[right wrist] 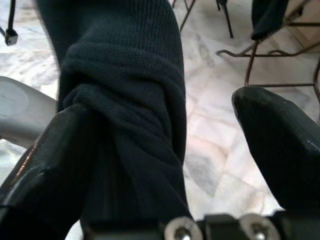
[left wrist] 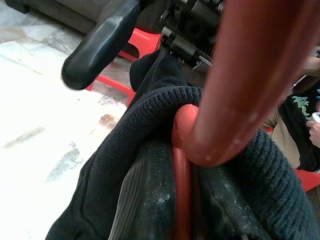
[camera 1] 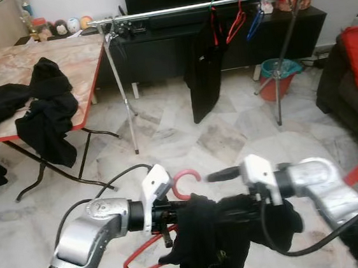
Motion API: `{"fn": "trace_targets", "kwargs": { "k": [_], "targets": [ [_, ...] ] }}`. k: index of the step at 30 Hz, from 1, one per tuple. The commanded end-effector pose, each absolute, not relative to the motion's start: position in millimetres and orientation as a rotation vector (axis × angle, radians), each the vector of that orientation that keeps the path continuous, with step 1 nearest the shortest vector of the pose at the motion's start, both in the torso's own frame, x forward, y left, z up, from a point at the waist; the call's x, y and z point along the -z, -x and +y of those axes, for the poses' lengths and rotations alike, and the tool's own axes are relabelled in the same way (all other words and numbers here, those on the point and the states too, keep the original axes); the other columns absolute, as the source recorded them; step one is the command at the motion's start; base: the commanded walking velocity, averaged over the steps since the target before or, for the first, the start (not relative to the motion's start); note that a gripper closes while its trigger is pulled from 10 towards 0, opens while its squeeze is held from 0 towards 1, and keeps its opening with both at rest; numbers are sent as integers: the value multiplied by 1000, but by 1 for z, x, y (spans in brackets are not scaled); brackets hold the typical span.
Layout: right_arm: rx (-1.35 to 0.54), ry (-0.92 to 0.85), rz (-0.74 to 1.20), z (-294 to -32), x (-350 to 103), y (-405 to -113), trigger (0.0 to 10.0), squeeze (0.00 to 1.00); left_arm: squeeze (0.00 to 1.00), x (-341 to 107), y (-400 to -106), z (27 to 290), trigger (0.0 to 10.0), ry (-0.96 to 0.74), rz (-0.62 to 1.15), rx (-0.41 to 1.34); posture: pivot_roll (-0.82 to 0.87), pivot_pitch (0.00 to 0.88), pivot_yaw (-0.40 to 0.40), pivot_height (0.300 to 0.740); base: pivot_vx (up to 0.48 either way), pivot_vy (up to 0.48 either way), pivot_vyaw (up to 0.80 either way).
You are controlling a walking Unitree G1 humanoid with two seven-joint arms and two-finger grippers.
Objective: Hang hanger
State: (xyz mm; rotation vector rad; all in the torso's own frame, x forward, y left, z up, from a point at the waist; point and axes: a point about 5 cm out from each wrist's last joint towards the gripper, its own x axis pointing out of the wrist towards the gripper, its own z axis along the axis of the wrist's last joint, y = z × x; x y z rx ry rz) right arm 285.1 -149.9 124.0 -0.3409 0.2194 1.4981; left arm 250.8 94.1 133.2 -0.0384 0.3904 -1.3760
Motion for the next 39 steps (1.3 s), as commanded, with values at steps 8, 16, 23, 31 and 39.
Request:
{"fn": "trace_targets", "kwargs": {
  "k": [8,16,23,31,39],
  "targets": [
    [-1606,264,175,-139,-128,-279,10000,0,0,-143,-250,86,10000,32,339,1400,120,0,1,732,0,0,0],
    [-1566,429,332,-153,-106,-279,10000,0,0,-141,-249,86,10000,25,347,1398,121,0,-7,732,0,0,0],
    [-1545,476,341,-156,-106,-283,10000,0,0,-140,-250,84,10000,26,346,1396,118,0,-8,732,0,0,0],
    [-1527,472,342,-152,-104,-288,0,0,0,-140,-252,86,10000,19,346,1387,123,0,-5,732,0,0,0],
    [-1556,458,326,-147,-109,-289,0,0,0,-146,-256,82,10000,5,322,1397,123,0,-8,732,0,0,0]
  ]
}}
